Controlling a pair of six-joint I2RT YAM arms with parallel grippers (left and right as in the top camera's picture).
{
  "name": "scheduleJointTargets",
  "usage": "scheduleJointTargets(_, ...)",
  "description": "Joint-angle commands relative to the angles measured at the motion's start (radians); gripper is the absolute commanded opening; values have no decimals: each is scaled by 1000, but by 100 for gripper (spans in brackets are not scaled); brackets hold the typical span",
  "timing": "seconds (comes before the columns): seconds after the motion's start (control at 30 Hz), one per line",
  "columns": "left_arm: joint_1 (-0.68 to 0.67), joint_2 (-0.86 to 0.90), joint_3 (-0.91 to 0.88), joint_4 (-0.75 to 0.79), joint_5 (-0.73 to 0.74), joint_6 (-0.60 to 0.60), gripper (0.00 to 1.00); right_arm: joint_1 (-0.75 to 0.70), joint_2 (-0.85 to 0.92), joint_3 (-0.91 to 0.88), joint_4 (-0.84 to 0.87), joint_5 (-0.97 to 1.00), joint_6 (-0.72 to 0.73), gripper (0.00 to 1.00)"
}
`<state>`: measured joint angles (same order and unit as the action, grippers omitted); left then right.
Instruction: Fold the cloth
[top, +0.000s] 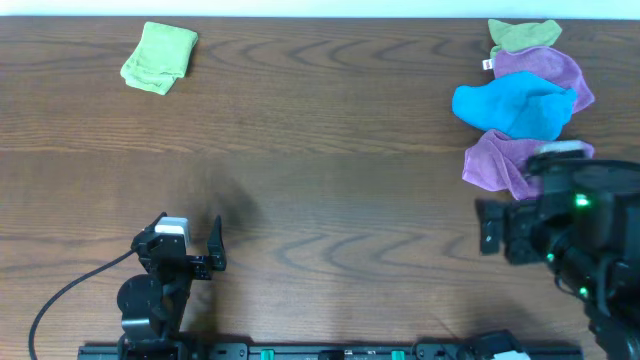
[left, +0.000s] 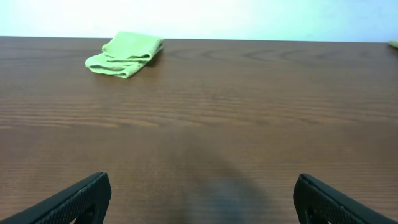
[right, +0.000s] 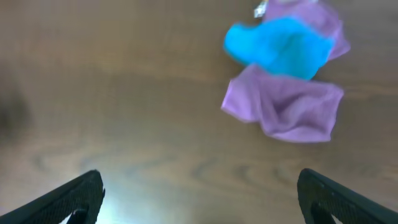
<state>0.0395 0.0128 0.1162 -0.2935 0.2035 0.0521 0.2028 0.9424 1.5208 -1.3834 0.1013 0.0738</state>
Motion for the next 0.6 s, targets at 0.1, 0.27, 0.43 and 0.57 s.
scheduleJointTargets(0.1,7,-9,-25,-1,-3,-6,95,-112,-165,-116,145,-30,-16,99)
scheduleJointTargets(0.27,7,-9,-25,-1,-3,-6,95,-119,-346,-361,283,-26,-19,99)
scheduleJointTargets(0.43,7,-9,-25,-1,-3,-6,95,-119,-541,-694,412,-27,-19,99)
scheduleJointTargets(0.57,7,-9,-25,-1,-3,-6,95,-119,-663,-899,487,-38,-19,99)
